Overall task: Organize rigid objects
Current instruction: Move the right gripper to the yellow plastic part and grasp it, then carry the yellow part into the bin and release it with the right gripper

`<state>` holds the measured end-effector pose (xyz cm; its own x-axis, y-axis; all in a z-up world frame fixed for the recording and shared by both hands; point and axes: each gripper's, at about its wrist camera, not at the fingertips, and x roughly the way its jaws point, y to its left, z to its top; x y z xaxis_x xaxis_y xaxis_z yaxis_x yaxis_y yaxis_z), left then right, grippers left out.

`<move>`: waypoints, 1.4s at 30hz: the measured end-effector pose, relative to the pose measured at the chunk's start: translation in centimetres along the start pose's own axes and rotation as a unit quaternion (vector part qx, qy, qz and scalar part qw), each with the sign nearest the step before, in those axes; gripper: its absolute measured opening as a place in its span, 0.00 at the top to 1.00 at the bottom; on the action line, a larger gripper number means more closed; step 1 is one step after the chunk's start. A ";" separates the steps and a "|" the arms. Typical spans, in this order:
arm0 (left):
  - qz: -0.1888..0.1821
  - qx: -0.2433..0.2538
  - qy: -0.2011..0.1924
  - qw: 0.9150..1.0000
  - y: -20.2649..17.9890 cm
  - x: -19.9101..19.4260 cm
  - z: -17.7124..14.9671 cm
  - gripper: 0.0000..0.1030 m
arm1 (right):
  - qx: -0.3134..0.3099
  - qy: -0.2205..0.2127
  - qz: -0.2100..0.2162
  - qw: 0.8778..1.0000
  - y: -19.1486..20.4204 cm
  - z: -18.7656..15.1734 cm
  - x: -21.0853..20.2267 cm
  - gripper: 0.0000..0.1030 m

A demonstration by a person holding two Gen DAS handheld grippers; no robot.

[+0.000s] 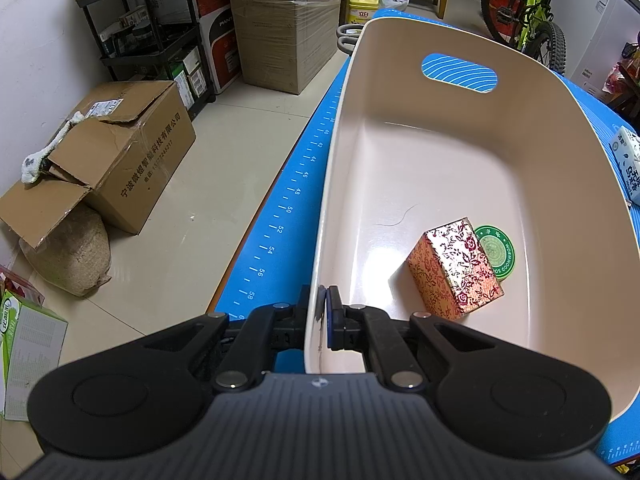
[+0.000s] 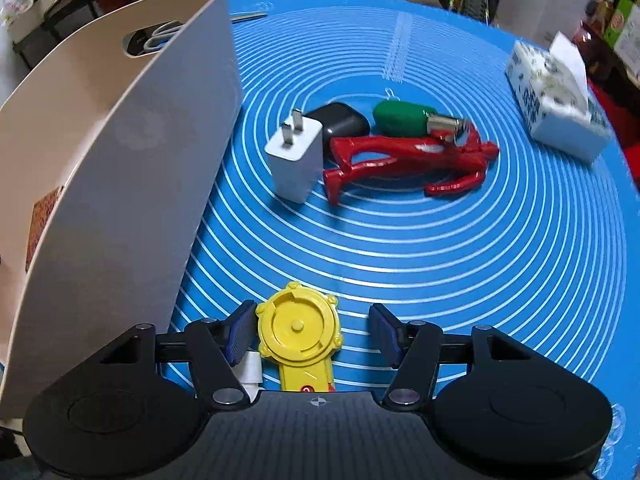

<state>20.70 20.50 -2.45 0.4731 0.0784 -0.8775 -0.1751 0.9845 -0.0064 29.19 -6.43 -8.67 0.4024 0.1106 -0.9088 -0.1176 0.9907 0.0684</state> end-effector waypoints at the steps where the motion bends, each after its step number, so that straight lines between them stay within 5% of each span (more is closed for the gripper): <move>1: 0.000 0.000 0.000 1.000 0.0 0.0 0.0 0.92 | 0.000 0.001 0.000 1.000 0.0 0.0 0.0 0.34; 6: -0.001 -0.001 0.000 1.000 0.1 0.0 0.0 0.92 | -0.011 -0.006 -0.011 1.000 0.6 -0.2 -0.2 0.53; 11: 0.000 0.000 0.000 1.000 0.1 0.0 0.1 0.92 | -0.003 -0.019 -0.021 1.000 0.4 -0.4 -0.6 0.53; 26: 0.000 0.000 0.000 1.000 0.0 0.1 0.0 0.92 | 0.010 -0.149 -0.062 0.987 -0.7 1.2 -7.0 0.53; 42: 0.000 -0.001 0.000 1.000 0.1 0.1 0.1 0.92 | -0.049 -0.268 -0.007 0.962 6.5 6.8 -13.9 0.53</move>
<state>20.79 20.58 -2.47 0.4728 0.0779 -0.8777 -0.1759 0.9844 -0.0074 29.04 -0.96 7.23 0.8114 0.1491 -0.5652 -0.1841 0.9829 -0.0050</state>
